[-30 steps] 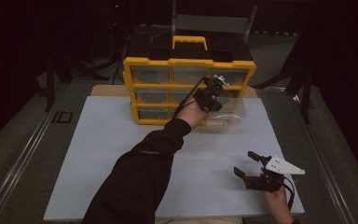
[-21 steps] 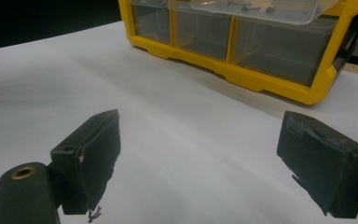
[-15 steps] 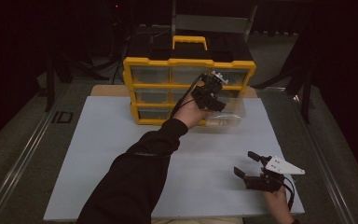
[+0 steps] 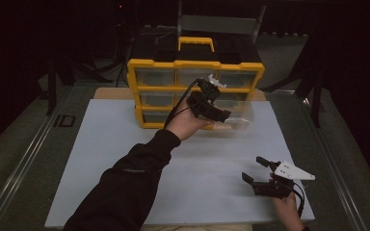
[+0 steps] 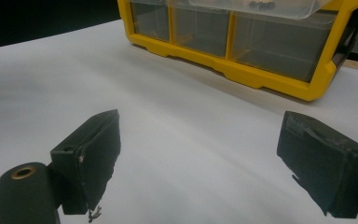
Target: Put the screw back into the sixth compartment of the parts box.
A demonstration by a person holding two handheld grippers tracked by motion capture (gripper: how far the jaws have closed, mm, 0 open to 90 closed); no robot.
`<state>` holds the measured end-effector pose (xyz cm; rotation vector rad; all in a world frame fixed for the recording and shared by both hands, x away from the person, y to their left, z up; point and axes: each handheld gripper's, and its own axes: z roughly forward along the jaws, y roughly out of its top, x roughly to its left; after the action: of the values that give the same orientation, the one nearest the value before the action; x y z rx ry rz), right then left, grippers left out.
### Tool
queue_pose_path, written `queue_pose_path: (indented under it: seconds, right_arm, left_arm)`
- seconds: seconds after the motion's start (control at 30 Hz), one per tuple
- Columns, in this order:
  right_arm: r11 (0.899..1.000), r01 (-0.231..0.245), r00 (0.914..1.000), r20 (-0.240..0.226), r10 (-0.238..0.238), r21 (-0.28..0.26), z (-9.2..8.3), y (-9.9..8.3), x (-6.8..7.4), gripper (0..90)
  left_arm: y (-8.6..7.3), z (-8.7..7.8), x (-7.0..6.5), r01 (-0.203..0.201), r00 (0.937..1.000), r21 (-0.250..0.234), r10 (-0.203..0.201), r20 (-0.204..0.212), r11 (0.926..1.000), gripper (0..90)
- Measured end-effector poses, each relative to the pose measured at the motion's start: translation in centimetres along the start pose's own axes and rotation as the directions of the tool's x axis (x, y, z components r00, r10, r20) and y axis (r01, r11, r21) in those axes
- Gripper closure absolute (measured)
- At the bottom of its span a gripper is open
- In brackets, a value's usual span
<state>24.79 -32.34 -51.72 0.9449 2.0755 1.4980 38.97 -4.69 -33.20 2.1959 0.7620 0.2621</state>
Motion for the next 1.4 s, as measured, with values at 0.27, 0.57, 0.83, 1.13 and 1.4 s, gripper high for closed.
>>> queue_pose_path:
  seconds: [0.27,0.57,0.83,1.13,1.4]
  right_arm:
    - [1.000,-0.004,1.0000,0.002,0.004,0.002,0.0,0.0,0.0,13.4]
    - [1.000,0.001,1.0000,0.006,-0.001,0.007,0.0,0.0,0.1,13.3]
    - [1.000,0.004,1.0000,0.009,-0.004,0.012,0.1,0.0,0.0,13.4]
    - [1.000,0.006,0.9999,0.012,-0.006,0.013,0.1,0.0,0.1,13.3]
    - [1.000,0.009,0.9999,0.013,-0.009,0.016,0.1,0.0,0.1,13.3]
  left_arm:
    - [-2.0,-1.4,-0.1,0.006,1.0000,-0.006,-0.006,-0.003,1.0000,20.2]
    - [-5.3,-2.9,0.5,0.013,0.9996,-0.004,-0.013,0.024,0.9999,10.9]
    - [-8.9,-3.9,1.4,0.027,0.9979,0.010,-0.028,0.058,0.9996,3.0]
    - [-13.5,-4.7,2.2,0.044,0.9957,-0.062,-0.039,0.084,0.9971,1.5]
    - [-17.1,-4.4,2.3,-0.005,0.9918,-0.041,0.010,0.128,0.9991,2.4]
